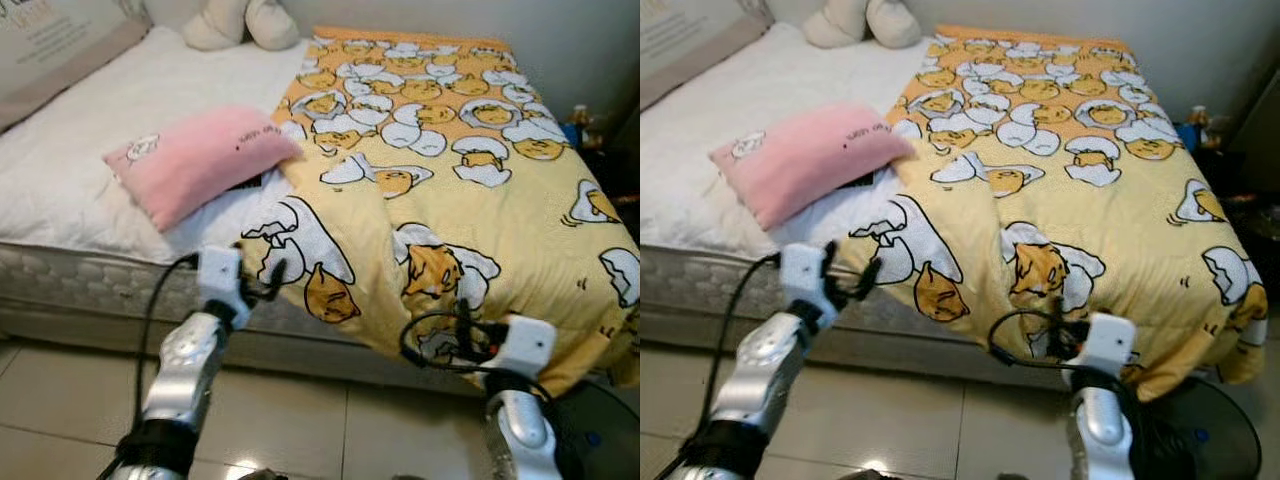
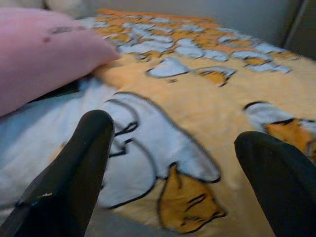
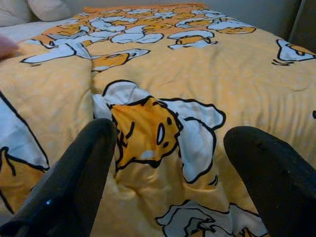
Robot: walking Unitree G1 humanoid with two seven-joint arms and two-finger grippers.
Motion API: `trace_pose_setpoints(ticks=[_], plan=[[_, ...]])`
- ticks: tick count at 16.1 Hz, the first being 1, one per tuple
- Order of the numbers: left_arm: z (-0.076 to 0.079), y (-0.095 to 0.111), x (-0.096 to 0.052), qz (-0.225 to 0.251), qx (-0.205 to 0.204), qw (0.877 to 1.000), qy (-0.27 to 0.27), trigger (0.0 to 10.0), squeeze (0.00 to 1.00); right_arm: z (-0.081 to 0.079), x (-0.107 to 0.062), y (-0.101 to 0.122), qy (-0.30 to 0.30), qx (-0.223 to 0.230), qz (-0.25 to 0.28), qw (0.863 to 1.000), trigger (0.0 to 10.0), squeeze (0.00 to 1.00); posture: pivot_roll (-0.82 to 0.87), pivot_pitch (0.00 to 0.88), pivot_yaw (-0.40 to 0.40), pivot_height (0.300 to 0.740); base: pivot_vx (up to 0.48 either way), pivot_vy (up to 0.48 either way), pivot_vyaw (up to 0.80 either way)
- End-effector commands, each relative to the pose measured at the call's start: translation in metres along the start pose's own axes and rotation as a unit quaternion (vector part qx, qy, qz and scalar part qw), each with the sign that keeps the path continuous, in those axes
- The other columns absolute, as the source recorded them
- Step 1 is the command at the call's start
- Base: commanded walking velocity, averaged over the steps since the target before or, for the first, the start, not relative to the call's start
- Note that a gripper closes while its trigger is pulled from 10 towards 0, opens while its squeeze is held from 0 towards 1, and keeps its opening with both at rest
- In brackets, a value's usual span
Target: Clean up the room
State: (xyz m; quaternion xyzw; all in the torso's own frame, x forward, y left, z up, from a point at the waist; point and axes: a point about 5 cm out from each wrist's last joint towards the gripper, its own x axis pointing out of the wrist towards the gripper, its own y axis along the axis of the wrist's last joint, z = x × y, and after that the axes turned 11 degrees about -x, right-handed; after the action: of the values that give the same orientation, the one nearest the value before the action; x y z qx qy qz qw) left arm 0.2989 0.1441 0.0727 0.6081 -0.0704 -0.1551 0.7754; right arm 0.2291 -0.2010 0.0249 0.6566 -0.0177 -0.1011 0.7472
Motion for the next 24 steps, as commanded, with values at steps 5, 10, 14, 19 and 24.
trace_pose_setpoints(ticks=[5,10,14,19,24], plan=[[0.001,0.012,0.012,0.02,-0.022,0.999,0.013,10.0,0.0,0.001,0.014,0.018,-0.003,0.004,0.03,1.0,10.0,0.0,-0.11,0.0,0.045,0.73,0.387,0.281,0.0],[0.0,0.011,0.015,0.02,-0.029,0.999,0.023,10.0,0.0,0.0,0.021,0.023,0.005,-0.001,0.034,0.999,10.0,0.0,-0.1,0.0,0.032,0.73,0.378,0.296,0.0],[0.003,0.009,0.015,0.013,-0.005,1.0,0.014,10.0,0.0,-0.005,0.026,0.022,0.015,0.001,0.031,0.999,10.0,0.0,-0.07,0.0,0.026,0.73,0.369,0.307,0.0],[0.0,0.008,0.013,0.009,-0.006,1.0,0.018,10.0,0.0,-0.013,0.027,0.022,0.028,0.002,0.027,0.999,10.0,0.0,-0.06,0.0,0.022,0.73,0.379,0.292,0.0],[0.006,0.004,0.015,0.003,-0.013,1.0,0.013,10.0,0.0,-0.012,0.03,0.023,0.026,0.006,0.031,0.999,10.0,0.0,-0.07,0.0,0.034,0.73,0.376,0.297,0.0]])
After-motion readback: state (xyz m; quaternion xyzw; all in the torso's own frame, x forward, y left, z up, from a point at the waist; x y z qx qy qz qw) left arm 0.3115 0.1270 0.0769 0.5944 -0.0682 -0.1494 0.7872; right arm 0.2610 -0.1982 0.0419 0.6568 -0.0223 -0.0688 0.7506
